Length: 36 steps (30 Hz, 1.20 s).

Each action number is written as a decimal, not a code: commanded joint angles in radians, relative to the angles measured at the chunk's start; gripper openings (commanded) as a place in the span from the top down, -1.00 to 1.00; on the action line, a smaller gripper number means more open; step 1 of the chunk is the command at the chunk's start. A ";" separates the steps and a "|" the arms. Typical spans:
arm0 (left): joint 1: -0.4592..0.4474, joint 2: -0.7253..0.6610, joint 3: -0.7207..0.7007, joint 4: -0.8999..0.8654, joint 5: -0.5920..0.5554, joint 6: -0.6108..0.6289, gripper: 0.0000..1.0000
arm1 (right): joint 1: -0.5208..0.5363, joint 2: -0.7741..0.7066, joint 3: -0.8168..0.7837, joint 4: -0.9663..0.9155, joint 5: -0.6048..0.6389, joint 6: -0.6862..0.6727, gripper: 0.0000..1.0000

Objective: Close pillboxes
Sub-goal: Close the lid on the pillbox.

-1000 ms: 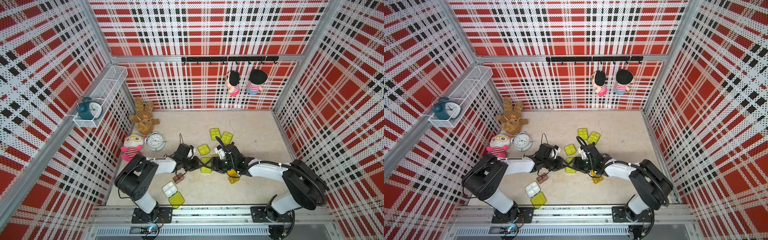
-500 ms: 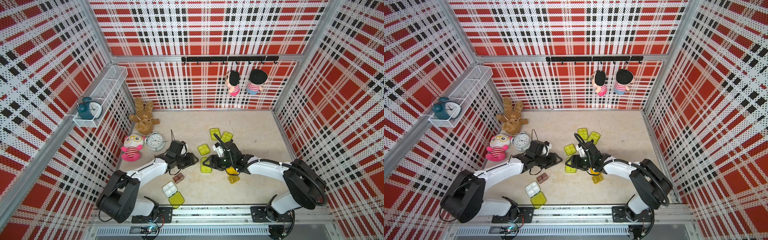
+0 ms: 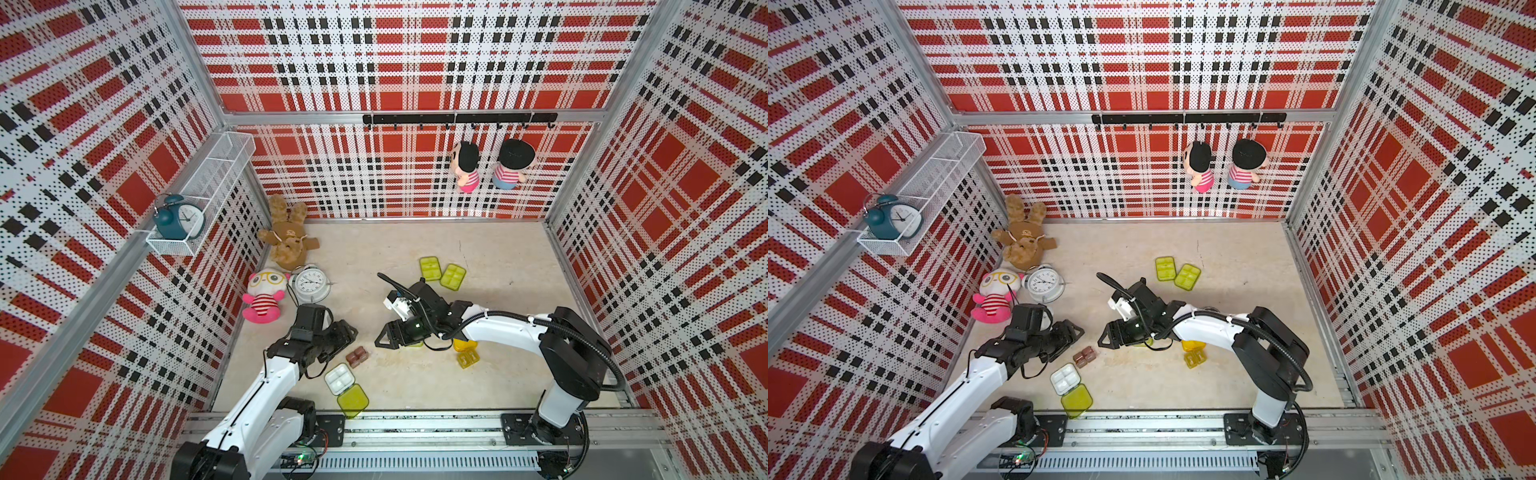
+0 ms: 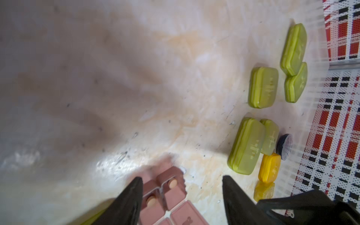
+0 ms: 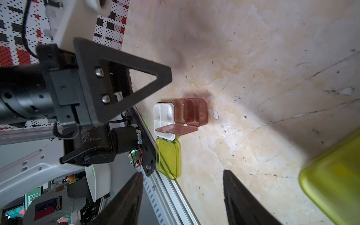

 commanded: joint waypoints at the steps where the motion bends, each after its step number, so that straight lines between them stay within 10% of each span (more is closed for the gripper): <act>1: 0.030 -0.059 -0.045 0.009 0.032 -0.076 -0.35 | 0.035 0.056 0.078 -0.154 0.035 -0.133 -0.33; 36: 0.126 -0.021 -0.070 0.040 0.086 -0.064 -0.19 | 0.075 0.362 0.391 -0.304 0.124 -0.156 -0.20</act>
